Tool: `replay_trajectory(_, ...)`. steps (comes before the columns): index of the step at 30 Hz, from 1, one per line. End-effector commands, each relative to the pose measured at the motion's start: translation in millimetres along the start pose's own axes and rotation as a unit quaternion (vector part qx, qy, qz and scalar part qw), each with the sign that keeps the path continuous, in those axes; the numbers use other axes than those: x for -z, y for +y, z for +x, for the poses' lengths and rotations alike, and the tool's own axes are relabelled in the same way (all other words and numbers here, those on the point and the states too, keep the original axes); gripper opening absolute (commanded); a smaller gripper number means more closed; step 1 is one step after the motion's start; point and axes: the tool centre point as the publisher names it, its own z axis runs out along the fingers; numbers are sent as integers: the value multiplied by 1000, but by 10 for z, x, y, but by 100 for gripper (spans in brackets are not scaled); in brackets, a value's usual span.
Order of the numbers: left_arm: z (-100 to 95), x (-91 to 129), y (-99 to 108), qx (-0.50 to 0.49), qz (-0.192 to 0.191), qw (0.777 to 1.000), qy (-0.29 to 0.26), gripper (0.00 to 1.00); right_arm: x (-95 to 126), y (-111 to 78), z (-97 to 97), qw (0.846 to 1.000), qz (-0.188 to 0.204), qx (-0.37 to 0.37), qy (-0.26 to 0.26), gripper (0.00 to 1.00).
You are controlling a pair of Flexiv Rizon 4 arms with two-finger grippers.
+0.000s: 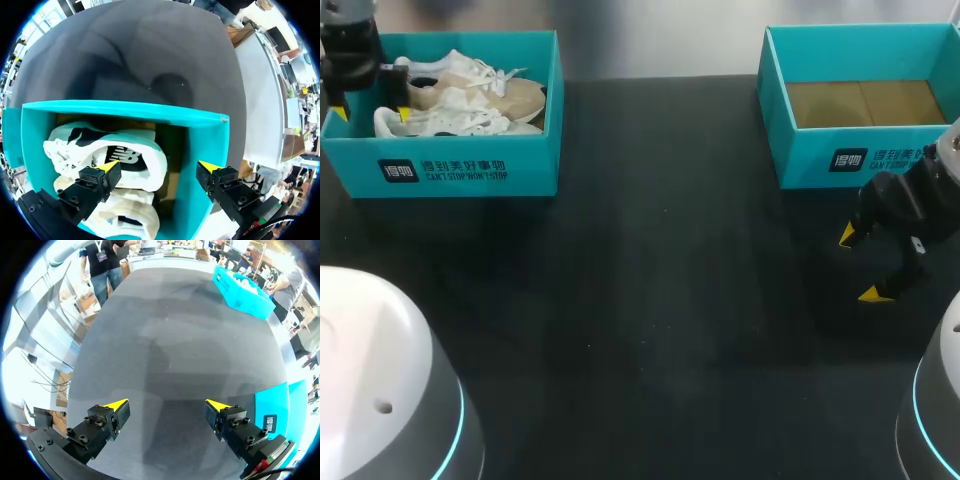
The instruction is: Take the shoe out of the shoebox, open the shoe tongue, remove and reinsert the insole, then place the shoe into the shoebox
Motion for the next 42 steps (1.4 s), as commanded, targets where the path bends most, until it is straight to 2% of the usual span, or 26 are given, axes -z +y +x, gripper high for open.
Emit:
replay_trajectory(1, 9, -104, 57, -3, 1, 1000, -9, 100, -2, 7, 2, 1000, 2, 0, 0, 100)
replay_trajectory(17, -20, -435, 88, -13, 13, 1000, -16, 100, -2, 7, 2, 1000, 2, 0, 0, 100)
replay_trajectory(28, 13, -628, 127, -21, 27, 999, -19, 82, -2, 7, 2, 1000, 2, 0, 0, 100)
replay_trajectory(39, -3, -762, 154, -28, 33, 999, -18, 80, -2, 7, 2, 1000, 2, 0, 0, 100)
replay_trajectory(41, -4, -784, 151, -28, 37, 999, -18, 76, -2, 7, 2, 1000, 2, 0, 0, 100)
replay_trajectory(42, -3, -791, 151, -28, 37, 999, -18, 69, -2, 7, 2, 1000, 2, 0, 0, 100)
